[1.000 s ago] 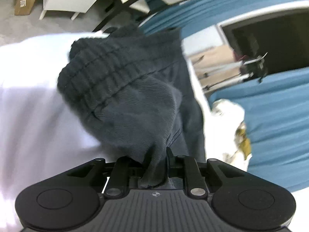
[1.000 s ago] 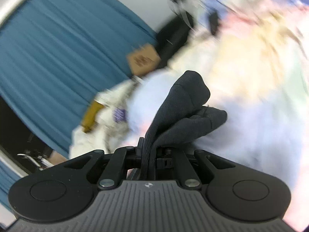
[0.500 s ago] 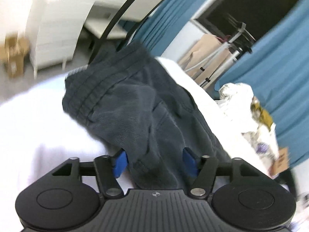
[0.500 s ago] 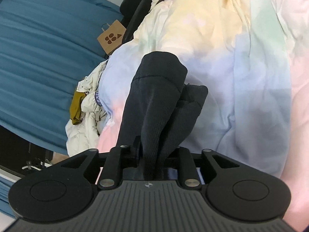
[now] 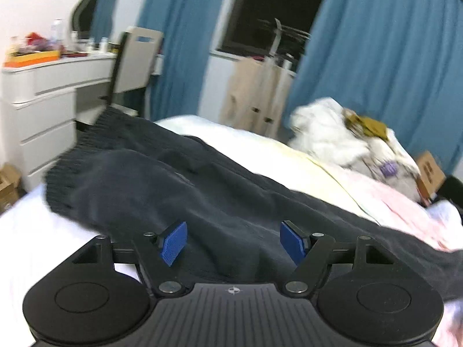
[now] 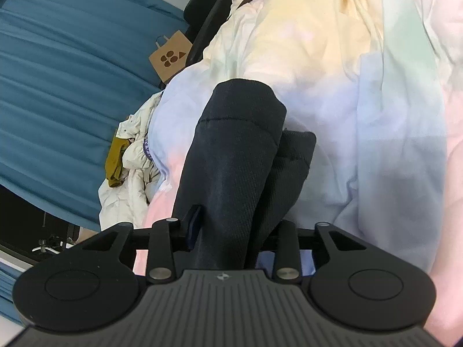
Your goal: Fold clothes
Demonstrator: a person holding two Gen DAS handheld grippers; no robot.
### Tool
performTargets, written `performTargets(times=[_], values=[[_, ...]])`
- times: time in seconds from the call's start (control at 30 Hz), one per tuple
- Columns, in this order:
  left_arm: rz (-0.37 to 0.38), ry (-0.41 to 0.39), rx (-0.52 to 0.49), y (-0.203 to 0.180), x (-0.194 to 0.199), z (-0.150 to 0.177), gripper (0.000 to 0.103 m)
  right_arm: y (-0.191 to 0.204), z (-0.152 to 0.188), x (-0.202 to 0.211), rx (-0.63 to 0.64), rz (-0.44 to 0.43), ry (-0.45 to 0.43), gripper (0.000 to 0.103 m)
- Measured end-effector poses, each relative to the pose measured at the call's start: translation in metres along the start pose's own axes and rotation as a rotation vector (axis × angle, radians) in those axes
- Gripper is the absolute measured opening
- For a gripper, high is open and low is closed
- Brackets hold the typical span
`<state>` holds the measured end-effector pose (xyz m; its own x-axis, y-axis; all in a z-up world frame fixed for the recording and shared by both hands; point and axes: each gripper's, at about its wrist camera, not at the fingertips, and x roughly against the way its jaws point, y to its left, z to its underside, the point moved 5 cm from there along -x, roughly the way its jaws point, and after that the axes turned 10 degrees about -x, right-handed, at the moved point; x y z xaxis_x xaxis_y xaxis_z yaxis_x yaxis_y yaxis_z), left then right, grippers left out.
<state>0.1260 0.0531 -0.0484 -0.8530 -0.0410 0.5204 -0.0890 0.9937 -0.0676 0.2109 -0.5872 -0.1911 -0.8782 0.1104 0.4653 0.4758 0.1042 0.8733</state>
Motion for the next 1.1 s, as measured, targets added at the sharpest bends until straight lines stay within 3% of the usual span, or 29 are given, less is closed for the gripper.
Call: performTargets(times=[0.1, 0.17, 0.5, 0.87, 1.1], values=[[0.058, 0.022, -0.044, -0.02, -0.023, 0.003, 0.073, 0.001, 0.001, 0.002, -0.013, -0.019, -0.015, 0.02], [0.087, 0.037, -0.075, -0.033, -0.04, 0.008, 0.073, 0.001, 0.001, 0.004, -0.02, -0.027, -0.024, 0.017], [0.126, 0.123, -0.172, -0.051, -0.098, 0.037, 0.074, 0.017, 0.007, 0.013, 0.068, -0.029, -0.071, 0.013], [0.168, 0.105, -0.141, -0.042, -0.099, 0.031, 0.074, 0.1, 0.042, 0.033, 0.428, -0.103, -0.156, 0.012], [0.182, 0.049, -0.07, -0.028, -0.088, 0.012, 0.074, 0.175, 0.096, 0.063, 0.725, -0.225, -0.173, 0.01]])
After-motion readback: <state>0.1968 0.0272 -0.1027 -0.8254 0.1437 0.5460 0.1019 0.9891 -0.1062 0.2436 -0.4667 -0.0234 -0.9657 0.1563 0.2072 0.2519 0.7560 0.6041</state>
